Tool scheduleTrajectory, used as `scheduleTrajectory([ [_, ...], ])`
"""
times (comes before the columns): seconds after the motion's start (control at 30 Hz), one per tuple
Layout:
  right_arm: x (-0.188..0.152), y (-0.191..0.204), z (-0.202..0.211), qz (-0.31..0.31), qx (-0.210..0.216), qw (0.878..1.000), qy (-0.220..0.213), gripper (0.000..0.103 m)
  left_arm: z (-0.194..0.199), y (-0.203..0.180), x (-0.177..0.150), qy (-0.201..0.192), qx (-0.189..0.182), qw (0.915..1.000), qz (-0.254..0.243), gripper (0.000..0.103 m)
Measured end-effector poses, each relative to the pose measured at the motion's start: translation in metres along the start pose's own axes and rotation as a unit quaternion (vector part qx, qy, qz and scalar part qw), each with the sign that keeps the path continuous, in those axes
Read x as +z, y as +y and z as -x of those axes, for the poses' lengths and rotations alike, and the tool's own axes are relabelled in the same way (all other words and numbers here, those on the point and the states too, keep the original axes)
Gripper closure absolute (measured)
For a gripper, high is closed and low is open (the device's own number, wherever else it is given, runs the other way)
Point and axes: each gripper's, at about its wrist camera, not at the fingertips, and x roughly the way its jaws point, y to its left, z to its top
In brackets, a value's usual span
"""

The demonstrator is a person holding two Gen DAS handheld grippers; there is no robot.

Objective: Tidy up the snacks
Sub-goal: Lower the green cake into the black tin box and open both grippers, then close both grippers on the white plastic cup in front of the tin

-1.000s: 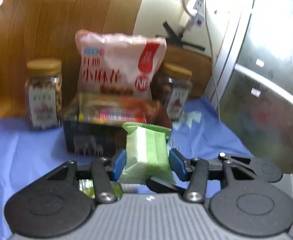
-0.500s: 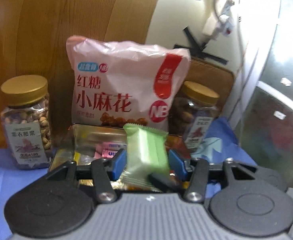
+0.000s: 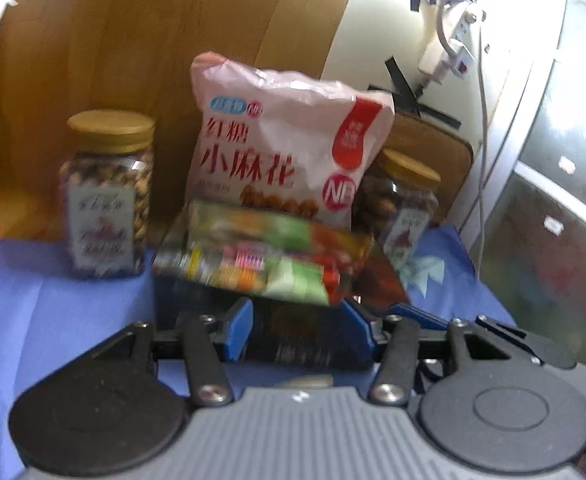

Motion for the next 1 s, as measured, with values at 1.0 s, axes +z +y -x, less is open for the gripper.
scheduleTrajectory([
  [1.0, -0.055, -0.012, 0.015, -0.183, -0.007, 0.982, 0.054, 0.061, 0.050, 0.034, -0.091, -0.020, 0.040, 0.9989, -0.014, 0.047],
])
